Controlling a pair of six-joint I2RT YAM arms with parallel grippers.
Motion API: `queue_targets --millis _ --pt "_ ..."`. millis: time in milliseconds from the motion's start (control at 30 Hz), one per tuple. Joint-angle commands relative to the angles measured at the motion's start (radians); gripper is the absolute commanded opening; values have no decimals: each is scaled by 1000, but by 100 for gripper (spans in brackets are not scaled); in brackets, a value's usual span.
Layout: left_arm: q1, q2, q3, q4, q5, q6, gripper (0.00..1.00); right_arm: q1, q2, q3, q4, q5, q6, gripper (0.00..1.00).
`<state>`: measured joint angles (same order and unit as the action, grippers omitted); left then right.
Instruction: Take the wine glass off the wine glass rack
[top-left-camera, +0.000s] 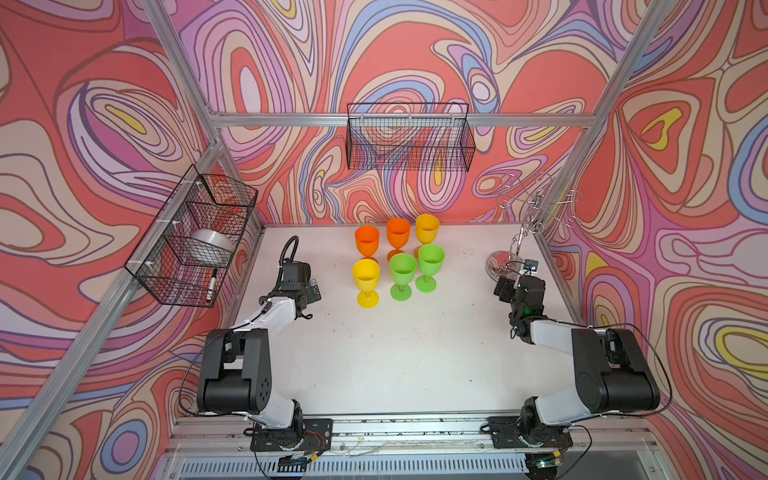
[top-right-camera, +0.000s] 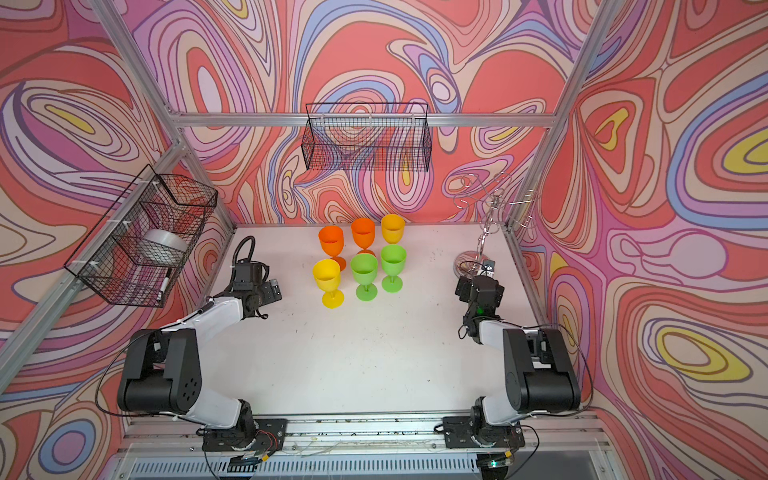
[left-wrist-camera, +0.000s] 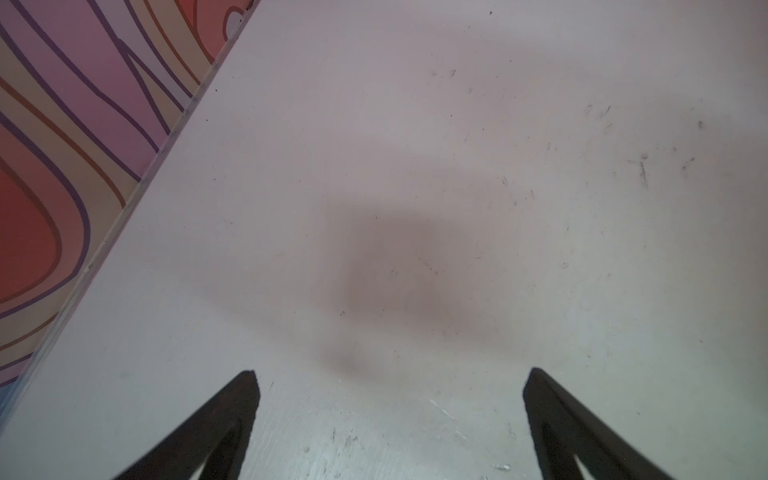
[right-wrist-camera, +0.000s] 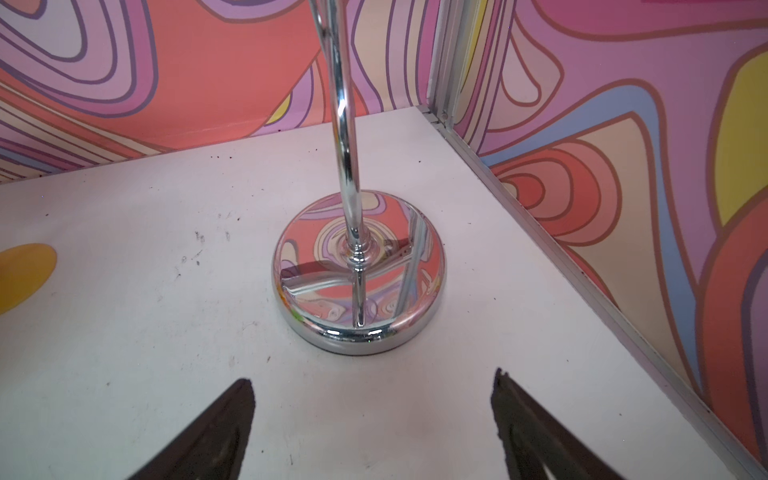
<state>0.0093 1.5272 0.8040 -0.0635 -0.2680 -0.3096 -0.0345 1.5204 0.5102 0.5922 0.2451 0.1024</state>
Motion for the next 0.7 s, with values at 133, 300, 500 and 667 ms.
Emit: queue_targets --millis 133,300,500,667 --pt "57 34 -105 356 51 99 100 -18 57 22 71 -65 -4 91" --pt "58 67 -80 372 101 142 100 -18 60 1 133 -82 21 91" --pt "57 -17 -206 530 115 147 100 -18 134 -139 484 -140 11 91" --pt "38 -52 -275 625 113 169 100 -18 150 -117 456 -154 2 91"
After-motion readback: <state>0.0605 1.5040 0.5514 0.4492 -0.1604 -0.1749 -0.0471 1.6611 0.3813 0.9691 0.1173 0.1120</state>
